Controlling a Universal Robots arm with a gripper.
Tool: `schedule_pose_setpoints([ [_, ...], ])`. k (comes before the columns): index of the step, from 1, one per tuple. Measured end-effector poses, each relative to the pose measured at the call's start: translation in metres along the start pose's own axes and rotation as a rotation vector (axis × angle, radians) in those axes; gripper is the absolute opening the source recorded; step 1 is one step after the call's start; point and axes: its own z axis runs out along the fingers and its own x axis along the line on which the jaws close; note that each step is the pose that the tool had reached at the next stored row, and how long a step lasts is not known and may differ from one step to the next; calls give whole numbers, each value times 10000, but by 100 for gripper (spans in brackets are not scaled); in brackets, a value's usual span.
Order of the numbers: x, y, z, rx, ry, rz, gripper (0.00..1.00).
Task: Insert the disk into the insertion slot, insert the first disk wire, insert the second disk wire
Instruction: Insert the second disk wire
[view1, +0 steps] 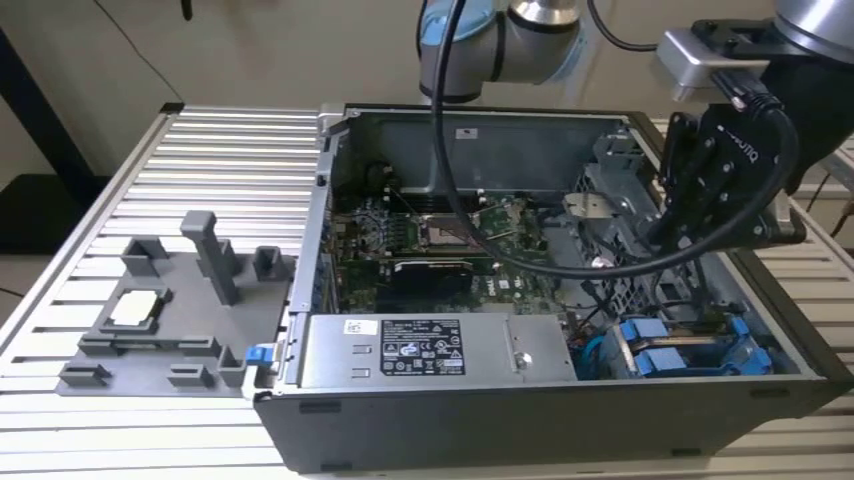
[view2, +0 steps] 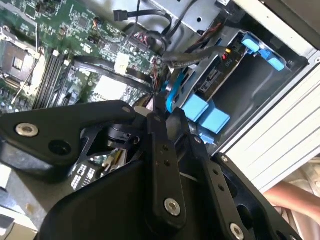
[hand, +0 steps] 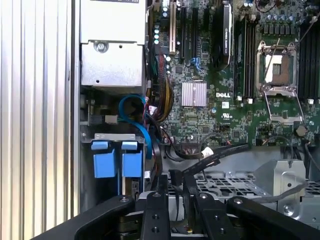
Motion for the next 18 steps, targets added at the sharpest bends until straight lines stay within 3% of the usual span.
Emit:
schedule_pose_setpoints([
  [4,1,47,28,92,77,-91,27],
  [13,-30,152,128,555,126,-278,27],
  [16,-94,169,156,702,245,-343,27],
  [18,-113,198,166,745,432,-350,27],
])
